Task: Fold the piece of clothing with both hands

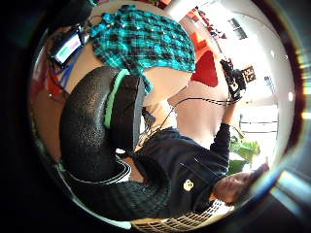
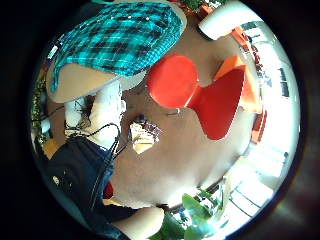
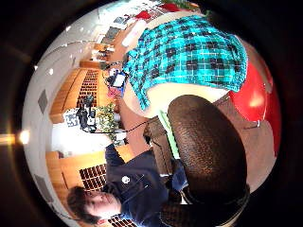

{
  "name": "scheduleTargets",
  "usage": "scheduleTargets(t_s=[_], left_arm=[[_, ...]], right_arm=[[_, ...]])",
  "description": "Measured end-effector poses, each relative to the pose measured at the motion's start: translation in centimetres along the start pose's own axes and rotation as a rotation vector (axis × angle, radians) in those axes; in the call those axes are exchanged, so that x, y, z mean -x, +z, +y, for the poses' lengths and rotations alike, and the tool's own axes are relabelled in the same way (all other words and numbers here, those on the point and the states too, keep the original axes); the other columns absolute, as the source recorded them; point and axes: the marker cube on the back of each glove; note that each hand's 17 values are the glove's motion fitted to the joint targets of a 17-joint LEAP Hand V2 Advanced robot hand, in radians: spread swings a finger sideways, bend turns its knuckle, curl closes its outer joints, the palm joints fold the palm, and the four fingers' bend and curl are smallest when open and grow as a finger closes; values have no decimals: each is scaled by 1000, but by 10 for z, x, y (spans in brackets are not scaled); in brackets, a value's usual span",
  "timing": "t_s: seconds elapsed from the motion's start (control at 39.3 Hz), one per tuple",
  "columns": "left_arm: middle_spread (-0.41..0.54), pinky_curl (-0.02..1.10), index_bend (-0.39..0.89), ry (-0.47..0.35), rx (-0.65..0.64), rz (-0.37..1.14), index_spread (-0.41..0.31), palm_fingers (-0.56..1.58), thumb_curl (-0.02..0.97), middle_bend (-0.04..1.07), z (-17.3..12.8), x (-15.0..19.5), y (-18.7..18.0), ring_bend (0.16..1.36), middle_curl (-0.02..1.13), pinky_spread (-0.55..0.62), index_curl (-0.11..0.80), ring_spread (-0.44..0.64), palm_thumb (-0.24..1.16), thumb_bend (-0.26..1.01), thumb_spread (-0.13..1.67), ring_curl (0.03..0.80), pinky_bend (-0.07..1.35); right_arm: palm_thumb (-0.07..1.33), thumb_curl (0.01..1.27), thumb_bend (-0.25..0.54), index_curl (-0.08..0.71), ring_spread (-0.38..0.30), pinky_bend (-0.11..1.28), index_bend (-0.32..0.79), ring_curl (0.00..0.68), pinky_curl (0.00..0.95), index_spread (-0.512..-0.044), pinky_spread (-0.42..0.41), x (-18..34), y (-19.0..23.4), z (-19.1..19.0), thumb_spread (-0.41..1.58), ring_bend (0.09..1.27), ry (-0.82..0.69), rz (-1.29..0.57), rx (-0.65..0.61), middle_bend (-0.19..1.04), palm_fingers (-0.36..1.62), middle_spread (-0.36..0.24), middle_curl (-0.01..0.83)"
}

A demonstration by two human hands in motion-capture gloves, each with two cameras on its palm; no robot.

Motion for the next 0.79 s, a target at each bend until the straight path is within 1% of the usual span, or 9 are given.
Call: scheduleTargets(t_s=[0.1, 0.15, 0.31, 0.41, 0.43, 0.64, 0.66, 0.76, 0.79], left_arm=[[26, 105, 318, -10, 9, -15, -87, 484, 52, 191, 2, 3, 3, 413, 125, 183, 149, 142, 163, 99, 730, 137, 207], [29, 123, 316, -13, 19, -16, -96, 476, 64, 185, 3, 5, 5, 418, 146, 203, 173, 158, 166, 98, 833, 155, 200], [34, 160, 304, -23, 45, -29, -108, 459, 101, 172, 1, 8, 10, 424, 186, 239, 230, 189, 176, 88, 1042, 183, 190], [35, 177, 298, -29, 45, -44, -112, 454, 122, 167, -4, 10, 13, 427, 204, 248, 261, 201, 176, 75, 1122, 195, 185], [36, 182, 295, -30, 44, -42, -113, 455, 127, 168, -6, 10, 15, 426, 208, 249, 267, 203, 177, 72, 1138, 197, 188], [33, 209, 279, -16, 91, -3, -117, 465, 161, 172, -17, 3, 39, 426, 239, 246, 313, 202, 181, 46, 1219, 217, 183], [32, 211, 276, -12, 99, -6, -117, 465, 164, 174, -18, 0, 40, 425, 242, 246, 318, 202, 181, 42, 1225, 219, 182], [36, 223, 269, 35, 143, -13, -118, 460, 179, 166, -27, -13, 44, 425, 253, 246, 336, 202, 187, 30, 1242, 228, 181], [47, 232, 253, 52, 156, -9, -119, 436, 183, 138, -30, -16, 46, 430, 247, 249, 336, 208, 178, 18, 1225, 231, 204]], right_arm=[[289, 71, 193, 126, 29, 341, 197, 103, 133, -265, 134, -1, 4, 0, 745, 283, -10, -24, 6, 203, 341, -108, 98], [297, 84, 195, 148, 33, 340, 188, 119, 152, -291, 149, 0, 4, 3, 854, 284, -5, -32, 13, 204, 335, -84, 119], [306, 116, 186, 195, 40, 331, 183, 147, 189, -329, 174, 4, 2, 8, 1075, 275, 2, -16, 8, 197, 329, -64, 167], [303, 135, 173, 218, 42, 326, 180, 162, 209, -342, 183, 7, 4, 2, 1164, 276, -20, -23, 2, 188, 329, -57, 190], [303, 140, 170, 225, 42, 322, 182, 167, 212, -345, 184, 6, 6, -1, 1181, 276, -20, -23, 5, 190, 332, -85, 196], [313, 169, 145, 259, 45, 327, 175, 196, 246, -349, 192, 7, 13, -27, 1270, 277, -27, 7, 64, 177, 332, -112, 228], [314, 172, 142, 262, 45, 326, 173, 198, 250, -350, 189, 9, 11, -28, 1277, 276, -30, 15, 72, 182, 332, -89, 234], [342, 190, 140, 269, 43, 331, 160, 215, 264, -352, 186, 17, 2, -36, 1295, 296, -19, 80, 121, 175, 335, -69, 245], [351, 196, 139, 269, 39, 339, 156, 219, 269, -356, 185, 16, 1, -40, 1296, 301, -6, 105, 141, 171, 339, -67, 246]])
